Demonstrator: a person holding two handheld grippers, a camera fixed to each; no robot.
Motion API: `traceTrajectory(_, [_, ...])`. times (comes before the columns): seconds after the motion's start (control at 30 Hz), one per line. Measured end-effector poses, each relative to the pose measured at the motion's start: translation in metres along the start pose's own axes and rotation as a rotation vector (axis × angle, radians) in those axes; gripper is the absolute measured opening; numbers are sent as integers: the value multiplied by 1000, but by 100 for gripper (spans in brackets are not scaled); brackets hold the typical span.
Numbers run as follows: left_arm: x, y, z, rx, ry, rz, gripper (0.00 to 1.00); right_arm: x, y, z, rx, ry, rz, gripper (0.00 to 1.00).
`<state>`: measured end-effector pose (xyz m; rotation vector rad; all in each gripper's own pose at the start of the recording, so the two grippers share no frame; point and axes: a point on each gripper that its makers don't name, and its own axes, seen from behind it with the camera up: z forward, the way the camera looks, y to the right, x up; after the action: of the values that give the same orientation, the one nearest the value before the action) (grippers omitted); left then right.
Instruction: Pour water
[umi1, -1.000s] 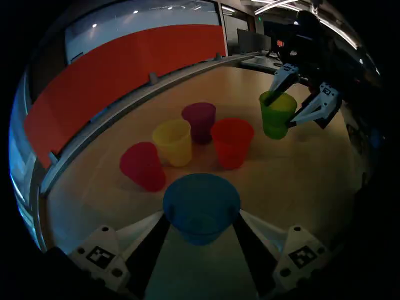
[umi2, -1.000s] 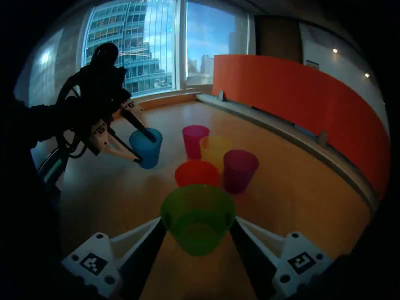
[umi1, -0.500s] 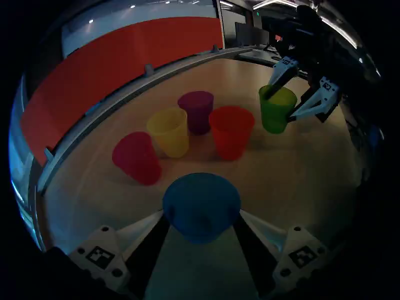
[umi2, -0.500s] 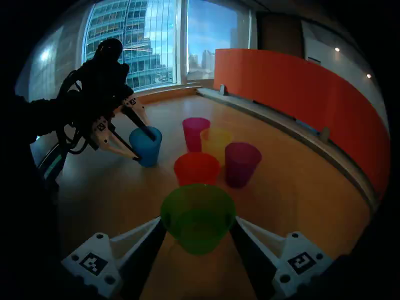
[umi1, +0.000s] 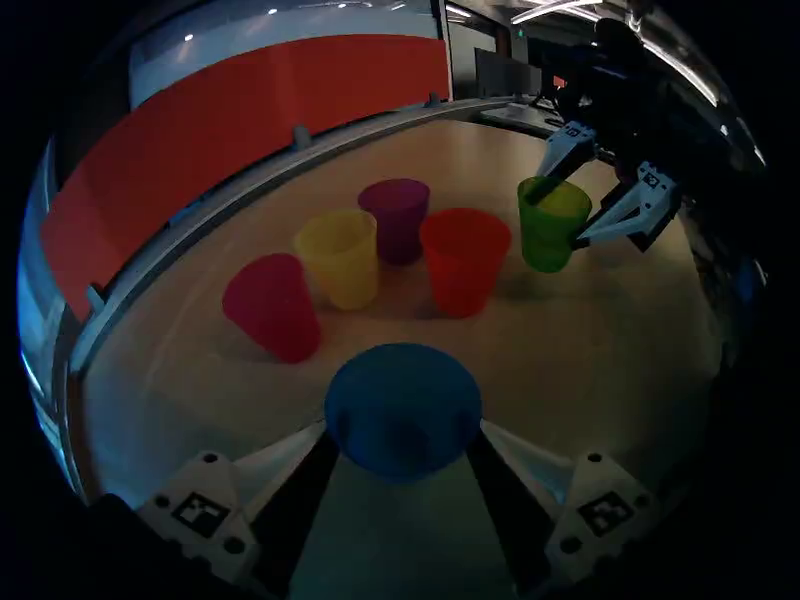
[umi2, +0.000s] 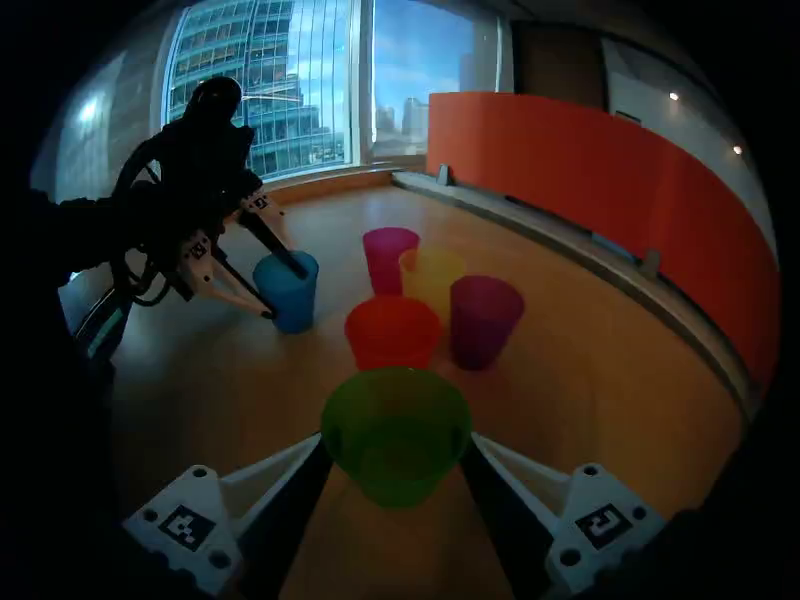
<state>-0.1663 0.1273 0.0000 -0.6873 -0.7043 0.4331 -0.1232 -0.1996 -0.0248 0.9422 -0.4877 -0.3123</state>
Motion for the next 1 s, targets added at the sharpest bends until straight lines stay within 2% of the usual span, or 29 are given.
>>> traceTrajectory(0.3, [-10, -1, -2, 1, -9, -17, 84, -8, 1, 3, -7, -4, 5, 89])
traceTrajectory(0.77, [-22, 5, 3, -10, -61, -12, 84, -10, 1, 4, -12, -3, 9, 89])
traceTrajectory(1.0, [-30, 3, 2, 0, -81, -7, 84, -13, 1, 5, -12, -2, 19, 89])
